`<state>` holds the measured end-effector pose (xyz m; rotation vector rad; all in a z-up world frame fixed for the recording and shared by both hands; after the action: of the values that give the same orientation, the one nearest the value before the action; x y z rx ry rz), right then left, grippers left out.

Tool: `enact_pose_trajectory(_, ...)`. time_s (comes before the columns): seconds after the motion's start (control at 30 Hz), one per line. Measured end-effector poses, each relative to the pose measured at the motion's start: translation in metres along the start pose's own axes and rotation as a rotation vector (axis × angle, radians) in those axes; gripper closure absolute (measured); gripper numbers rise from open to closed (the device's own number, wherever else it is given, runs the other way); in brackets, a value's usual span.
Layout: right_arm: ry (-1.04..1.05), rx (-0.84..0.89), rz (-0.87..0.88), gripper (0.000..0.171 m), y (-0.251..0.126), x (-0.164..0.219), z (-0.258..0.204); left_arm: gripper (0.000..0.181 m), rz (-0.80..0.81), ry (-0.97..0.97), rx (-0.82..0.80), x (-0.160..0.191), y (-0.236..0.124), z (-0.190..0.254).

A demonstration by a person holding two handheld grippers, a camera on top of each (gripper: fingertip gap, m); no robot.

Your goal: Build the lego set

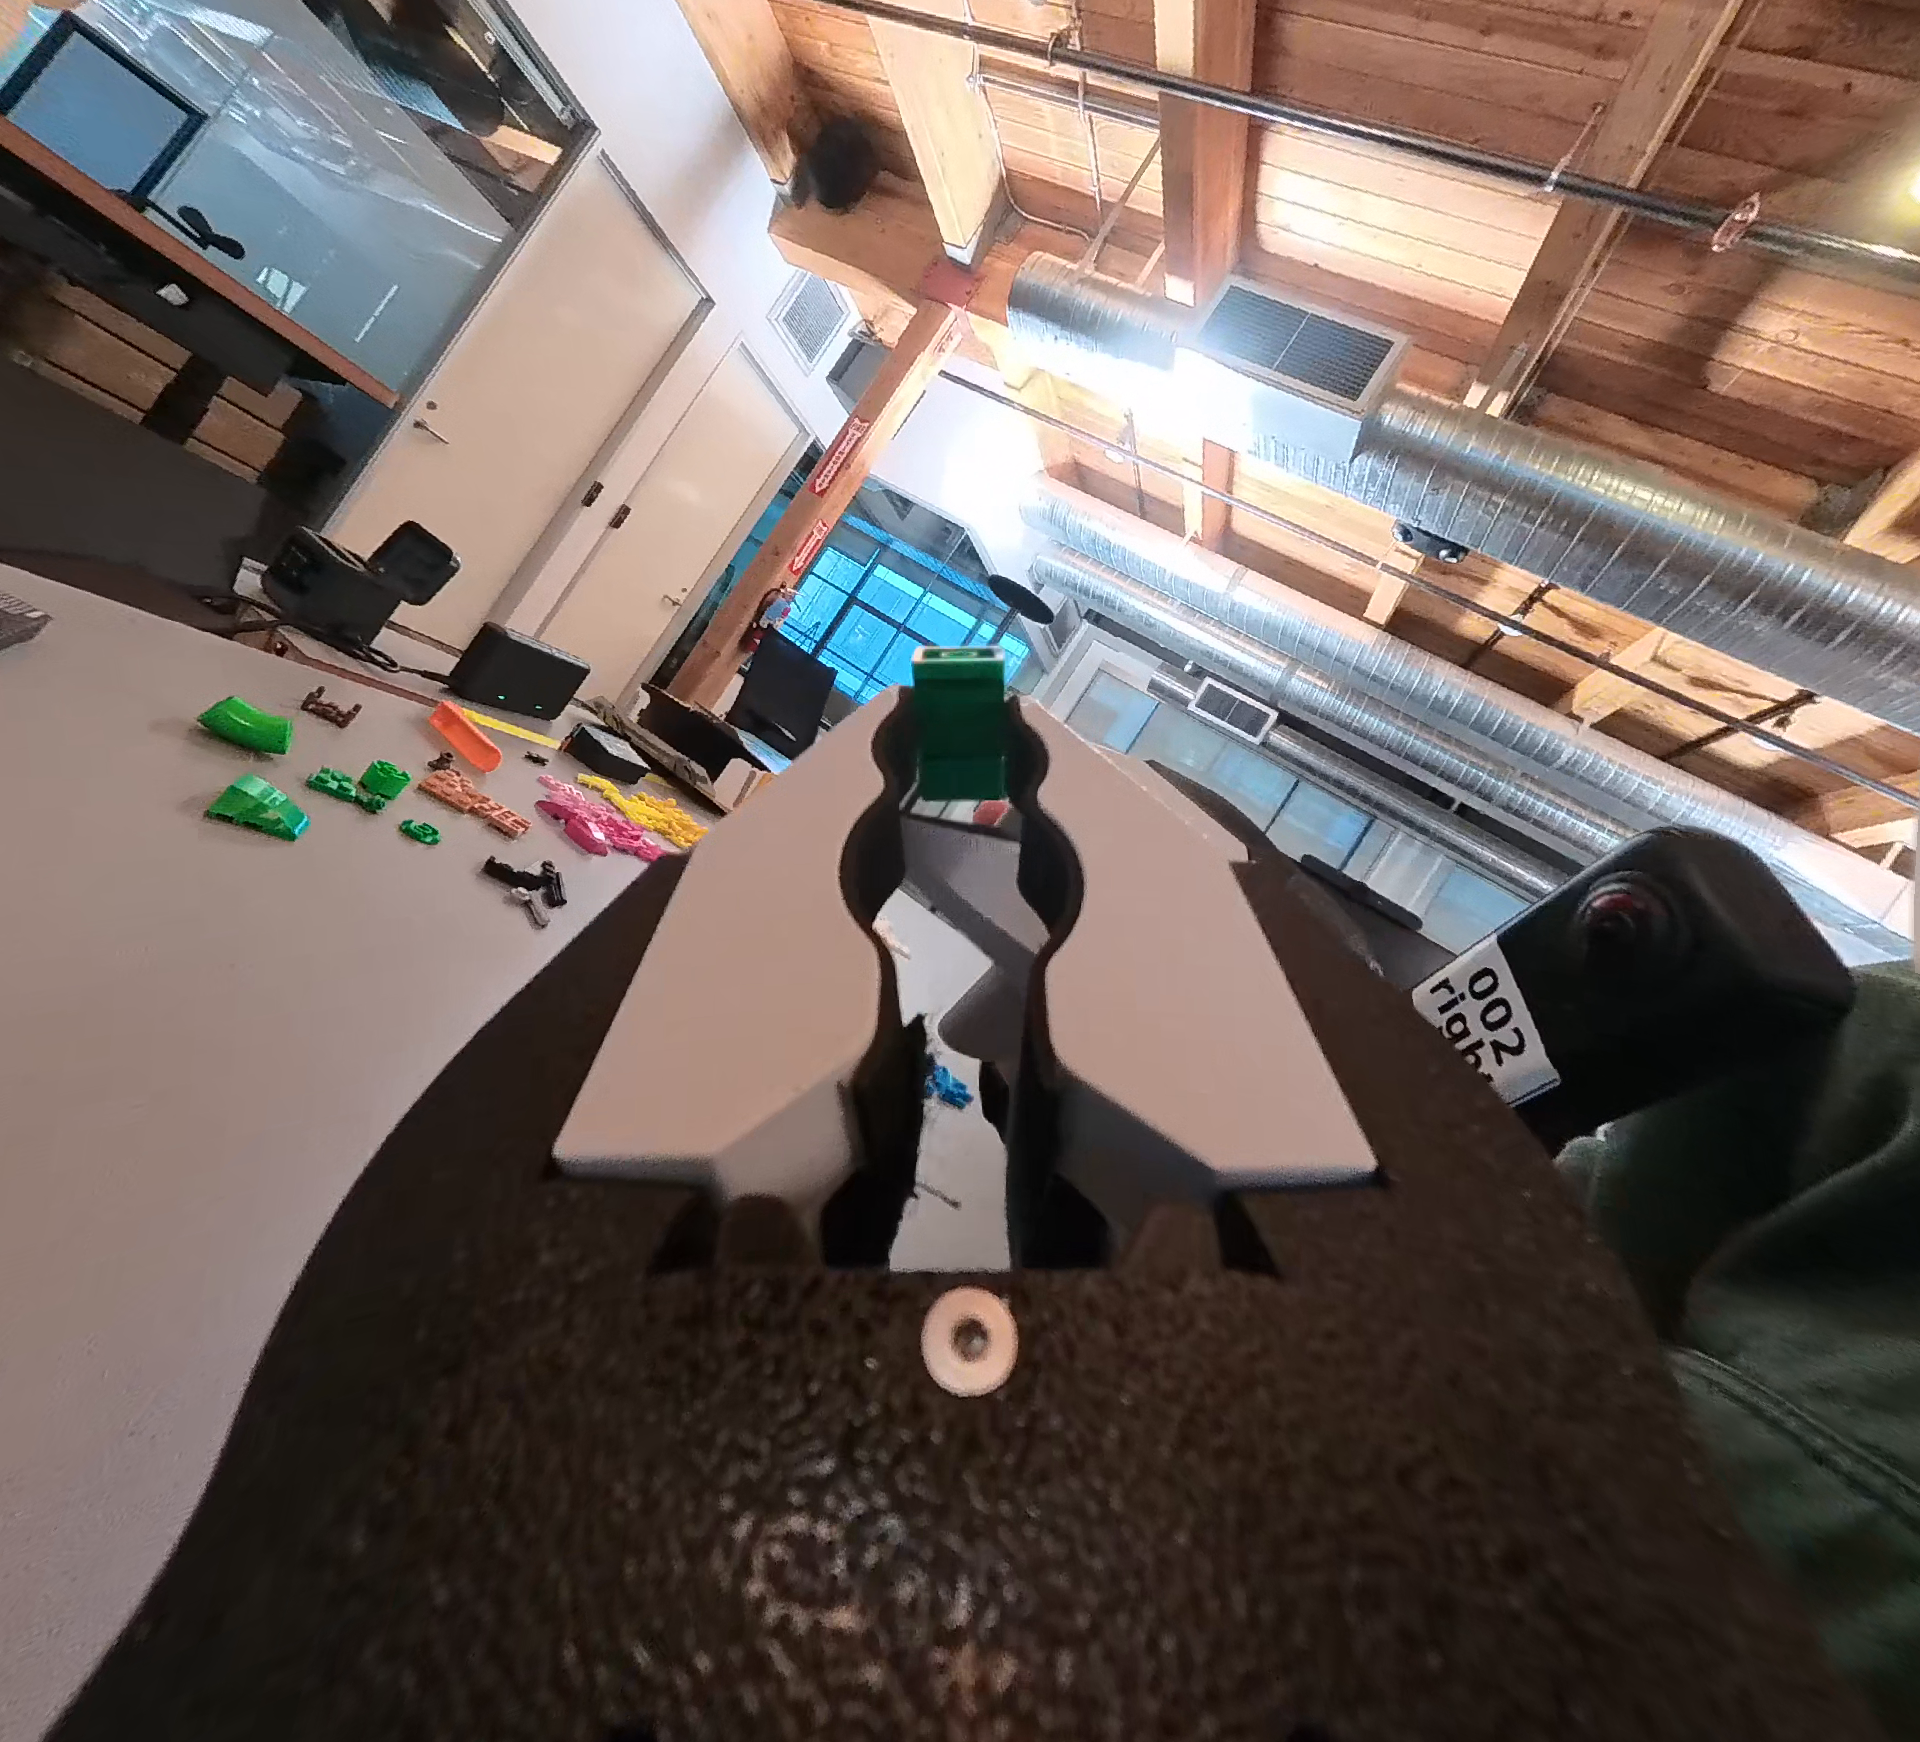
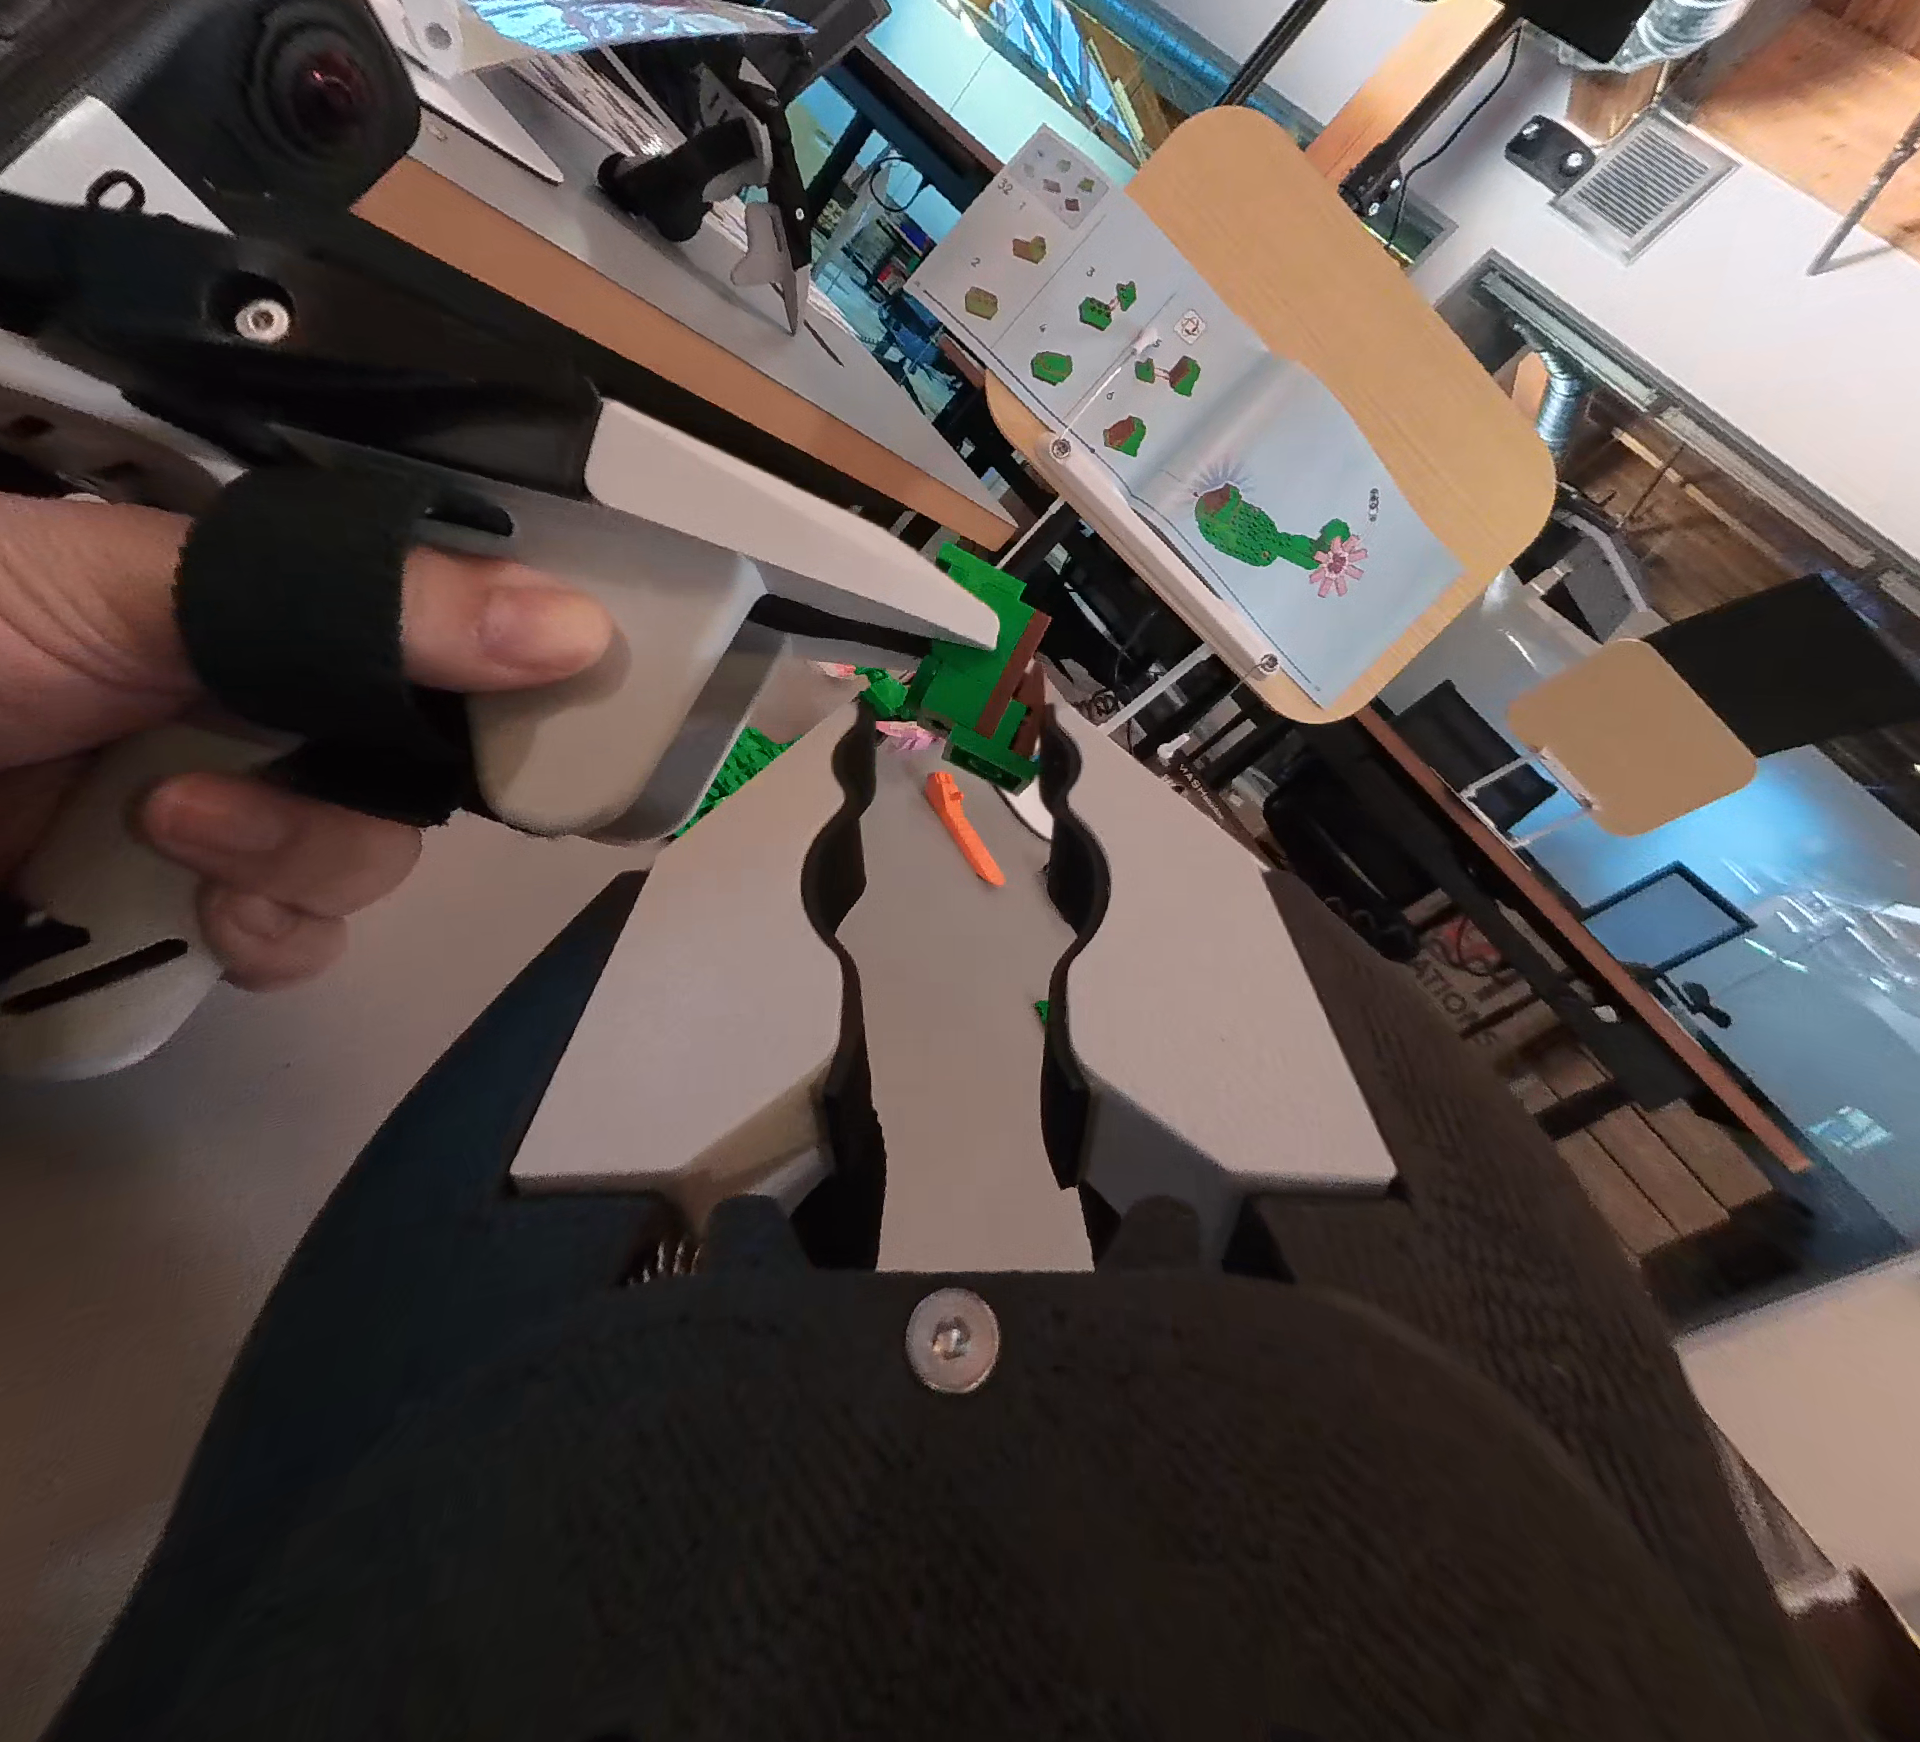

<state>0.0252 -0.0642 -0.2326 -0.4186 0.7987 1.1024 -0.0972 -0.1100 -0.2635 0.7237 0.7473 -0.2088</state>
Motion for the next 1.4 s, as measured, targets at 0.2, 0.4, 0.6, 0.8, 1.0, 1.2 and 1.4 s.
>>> enact_pose_trajectory(0.2,-0.004,0.012,-0.016,0.148,0.000,0.001,0.001,0.168,0.001,0.011,-0.014,0.002,0.000,0.000)
enact_pose_trajectory(0.4,0.000,-0.027,-0.026,0.152,-0.001,0.004,0.004,0.168,-0.017,0.005,-0.017,0.003,0.000,-0.001)
enact_pose_trajectory(0.6,-0.091,-0.001,-0.042,0.154,-0.003,0.004,0.001,0.168,-0.008,0.001,-0.021,0.007,0.000,0.000)
enact_pose_trajectory(0.8,-0.088,-0.006,-0.041,0.153,-0.003,0.007,0.001,0.168,-0.018,0.010,-0.040,0.008,-0.001,-0.001)
enact_pose_trajectory(1.0,0.117,-0.110,-0.016,0.113,-0.003,0.024,0.004,0.168,-0.065,0.051,-0.055,-0.006,-0.004,-0.003)
enact_pose_trajectory(1.2,0.164,-0.064,0.017,0.113,-0.019,0.049,0.035,0.168,-0.062,0.097,-0.058,-0.038,-0.017,-0.010)
enact_pose_trajectory(1.4,0.213,-0.016,0.010,0.119,-0.030,0.066,0.057,0.168,-0.040,0.059,0.340,-0.057,-0.029,0.000)
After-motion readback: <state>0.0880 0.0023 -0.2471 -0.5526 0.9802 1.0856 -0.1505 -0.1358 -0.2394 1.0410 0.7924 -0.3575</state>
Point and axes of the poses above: each gripper's, where its closed fingertips meet, y out along the fingers, x out of its underside, z = x × y across the jaws, the point moved 10 cm from there along -y, back along the fingers, and after that the axes turned 5 degrees about x, right-handed, at the moved point
